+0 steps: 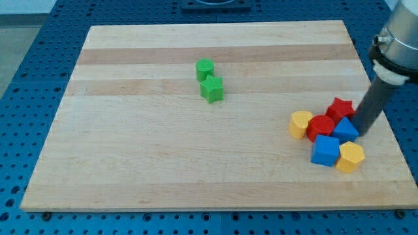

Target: Move the red star to the top right of the green star

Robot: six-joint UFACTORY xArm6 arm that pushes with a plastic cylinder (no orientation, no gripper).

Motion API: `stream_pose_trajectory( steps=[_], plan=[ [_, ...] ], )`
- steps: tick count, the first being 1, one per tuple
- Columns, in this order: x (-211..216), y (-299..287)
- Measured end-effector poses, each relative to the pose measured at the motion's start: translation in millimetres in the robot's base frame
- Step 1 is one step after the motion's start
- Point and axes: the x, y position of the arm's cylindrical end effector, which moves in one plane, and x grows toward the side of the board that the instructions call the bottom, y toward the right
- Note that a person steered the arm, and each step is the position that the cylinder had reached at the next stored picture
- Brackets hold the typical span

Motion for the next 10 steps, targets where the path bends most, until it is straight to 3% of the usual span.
stream_pose_trajectory(
  steps=[2,8,10],
  plan=[
    [-31.8,-28.7],
    [-156.7,-32.9],
    [-154.1,-53.7]
  ],
)
